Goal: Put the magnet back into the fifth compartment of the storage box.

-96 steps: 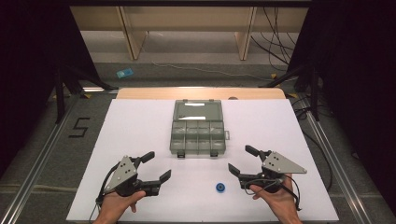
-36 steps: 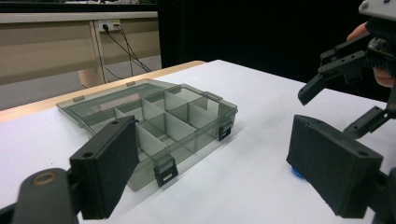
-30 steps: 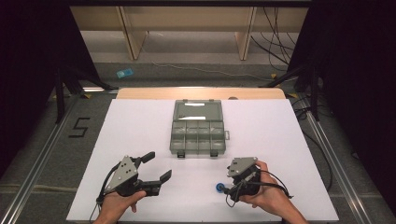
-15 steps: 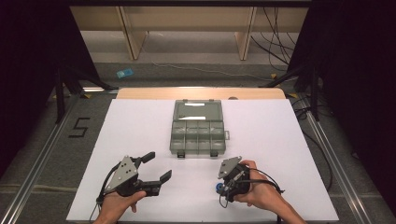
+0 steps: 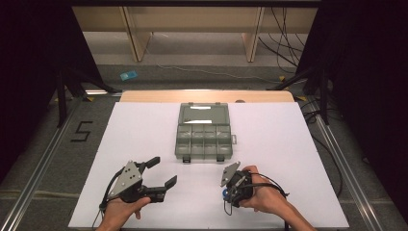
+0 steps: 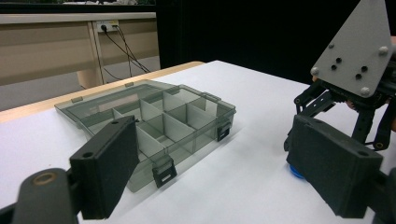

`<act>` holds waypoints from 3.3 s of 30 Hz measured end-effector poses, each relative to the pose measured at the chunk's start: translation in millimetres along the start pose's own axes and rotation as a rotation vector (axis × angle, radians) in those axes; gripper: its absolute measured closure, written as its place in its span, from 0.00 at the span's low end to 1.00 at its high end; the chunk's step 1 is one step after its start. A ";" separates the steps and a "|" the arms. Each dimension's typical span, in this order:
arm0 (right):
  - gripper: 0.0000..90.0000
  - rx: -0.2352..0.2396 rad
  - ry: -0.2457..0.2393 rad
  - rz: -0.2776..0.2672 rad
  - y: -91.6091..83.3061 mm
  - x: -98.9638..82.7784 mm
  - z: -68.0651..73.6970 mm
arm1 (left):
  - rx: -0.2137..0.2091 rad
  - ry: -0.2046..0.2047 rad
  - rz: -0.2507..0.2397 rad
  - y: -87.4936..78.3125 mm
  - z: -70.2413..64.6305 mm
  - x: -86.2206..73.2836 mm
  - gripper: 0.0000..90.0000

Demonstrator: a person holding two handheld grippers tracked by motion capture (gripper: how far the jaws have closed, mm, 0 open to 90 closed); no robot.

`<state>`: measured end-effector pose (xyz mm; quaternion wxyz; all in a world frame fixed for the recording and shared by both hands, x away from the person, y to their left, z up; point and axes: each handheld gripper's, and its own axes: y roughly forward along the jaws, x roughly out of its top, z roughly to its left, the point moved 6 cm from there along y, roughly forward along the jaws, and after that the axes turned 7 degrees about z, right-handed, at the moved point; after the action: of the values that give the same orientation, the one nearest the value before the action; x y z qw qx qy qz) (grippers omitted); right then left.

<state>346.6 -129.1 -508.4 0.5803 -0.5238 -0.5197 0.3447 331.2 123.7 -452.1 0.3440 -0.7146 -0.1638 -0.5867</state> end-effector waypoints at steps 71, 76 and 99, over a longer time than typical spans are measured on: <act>0.69 -0.067 -0.033 -0.105 -17.2 32.9 -24.9 | 0.001 0.000 0.000 -0.1 0.6 -0.1 0.18; 0.69 -0.075 -0.035 -0.120 -19.5 38.6 -28.1 | 0.001 0.000 0.000 0.1 0.1 0.0 0.18; 0.69 -0.111 -0.072 -0.179 -22.7 77.2 -43.5 | 0.002 0.000 0.000 -0.1 0.6 -0.2 0.18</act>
<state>402.4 -71.8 -464.0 0.5598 -0.4940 -0.6033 0.2805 331.5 124.2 -452.3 0.3447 -0.7143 -0.1641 -0.5866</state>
